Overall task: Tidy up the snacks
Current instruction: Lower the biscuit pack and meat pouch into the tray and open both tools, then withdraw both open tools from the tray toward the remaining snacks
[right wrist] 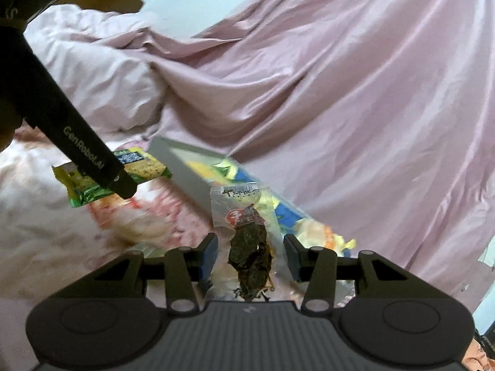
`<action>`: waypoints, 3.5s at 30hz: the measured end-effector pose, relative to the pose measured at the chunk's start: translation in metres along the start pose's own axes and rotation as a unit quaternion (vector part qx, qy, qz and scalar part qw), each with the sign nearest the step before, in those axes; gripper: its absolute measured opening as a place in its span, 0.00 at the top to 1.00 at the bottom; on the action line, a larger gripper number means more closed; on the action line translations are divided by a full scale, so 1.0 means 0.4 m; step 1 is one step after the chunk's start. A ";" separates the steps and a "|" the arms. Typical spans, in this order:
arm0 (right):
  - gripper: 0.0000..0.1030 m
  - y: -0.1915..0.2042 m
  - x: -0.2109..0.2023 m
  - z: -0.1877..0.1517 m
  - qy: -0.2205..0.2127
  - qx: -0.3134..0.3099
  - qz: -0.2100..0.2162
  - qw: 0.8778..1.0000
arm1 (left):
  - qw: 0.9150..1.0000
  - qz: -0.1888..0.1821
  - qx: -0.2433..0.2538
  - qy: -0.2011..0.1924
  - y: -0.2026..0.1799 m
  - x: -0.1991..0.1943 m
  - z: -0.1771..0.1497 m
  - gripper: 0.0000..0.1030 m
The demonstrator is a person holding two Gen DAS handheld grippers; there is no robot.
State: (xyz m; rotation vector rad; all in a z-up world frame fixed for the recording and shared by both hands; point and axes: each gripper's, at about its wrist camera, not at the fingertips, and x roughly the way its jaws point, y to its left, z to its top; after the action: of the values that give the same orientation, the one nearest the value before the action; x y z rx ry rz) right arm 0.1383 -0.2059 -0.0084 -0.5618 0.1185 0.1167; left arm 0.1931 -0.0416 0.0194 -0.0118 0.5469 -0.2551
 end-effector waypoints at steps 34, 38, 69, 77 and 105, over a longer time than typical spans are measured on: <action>0.51 -0.042 0.349 0.112 0.013 -0.014 0.037 0.999 | 0.995 0.064 -0.068 -0.017 0.046 0.300 0.248 0.51; 0.51 -0.047 0.359 0.108 0.019 -0.010 0.038 0.999 | 0.995 0.065 -0.071 -0.013 0.044 0.313 0.246 0.51; 0.14 -0.177 0.270 0.115 0.024 0.139 0.050 0.989 | 0.994 0.053 -0.086 -0.044 0.051 0.216 0.239 0.09; 0.00 -0.236 0.144 0.116 -0.011 0.189 0.038 0.981 | 0.993 0.049 -0.082 -0.074 0.023 0.094 0.224 0.01; 0.00 -0.221 -0.173 0.001 0.067 0.234 0.068 0.968 | 0.995 0.054 -0.064 -0.052 -0.062 -0.180 -0.013 0.01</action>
State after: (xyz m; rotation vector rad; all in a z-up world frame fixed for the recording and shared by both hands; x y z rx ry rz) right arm 0.0828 -0.2854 0.0481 -0.0887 0.3075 0.1785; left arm 0.1252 -0.0477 0.0541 -0.1186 0.4574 -0.1138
